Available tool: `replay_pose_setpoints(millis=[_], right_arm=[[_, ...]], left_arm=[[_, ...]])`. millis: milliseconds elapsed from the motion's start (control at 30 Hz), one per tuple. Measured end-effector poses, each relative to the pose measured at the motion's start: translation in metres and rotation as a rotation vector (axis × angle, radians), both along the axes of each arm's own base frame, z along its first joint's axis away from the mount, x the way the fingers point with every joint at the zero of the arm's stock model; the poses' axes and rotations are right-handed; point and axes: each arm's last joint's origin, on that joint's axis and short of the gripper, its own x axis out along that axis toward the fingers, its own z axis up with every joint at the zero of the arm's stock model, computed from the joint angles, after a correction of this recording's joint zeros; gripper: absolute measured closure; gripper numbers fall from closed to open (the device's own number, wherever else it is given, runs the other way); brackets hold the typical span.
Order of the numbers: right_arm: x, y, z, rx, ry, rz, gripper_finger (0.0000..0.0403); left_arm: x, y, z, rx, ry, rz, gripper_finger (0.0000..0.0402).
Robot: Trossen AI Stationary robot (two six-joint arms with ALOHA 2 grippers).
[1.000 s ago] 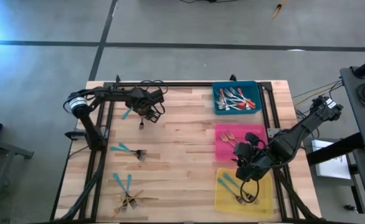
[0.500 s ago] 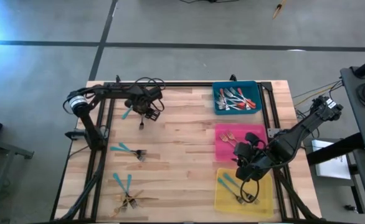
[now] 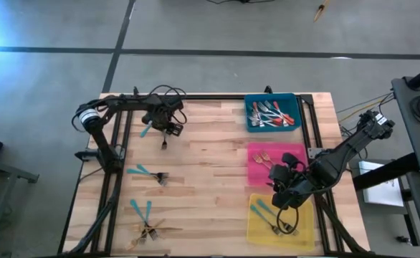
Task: Sort silverware by color (type)
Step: Put the blue fork into the yellow bin
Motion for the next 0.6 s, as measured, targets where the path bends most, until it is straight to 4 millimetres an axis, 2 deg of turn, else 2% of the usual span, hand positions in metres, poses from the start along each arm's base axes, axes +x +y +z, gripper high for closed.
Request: replay_pose_setpoints(millis=[133,333,500,600], right_arm=[[0.000,0.000,0.000,-0.010,0.002,0.016,0.0302],[0.000,0.000,0.000,-0.010,0.003,0.016,0.0301],[0.000,0.000,0.000,-0.010,0.002,0.016,0.0303],[0.000,0.000,0.000,-0.010,0.002,0.016,0.0305]], left_arm=[[0.001,0.000,0.000,-0.017,-0.033,0.001,0.0306],[0.003,0.000,0.000,-0.029,-0.060,-0.006,0.0389],[0.005,0.001,0.002,-0.034,-0.060,-0.038,0.0399],[0.009,0.004,0.012,-0.028,-0.076,-0.067,0.0401]])
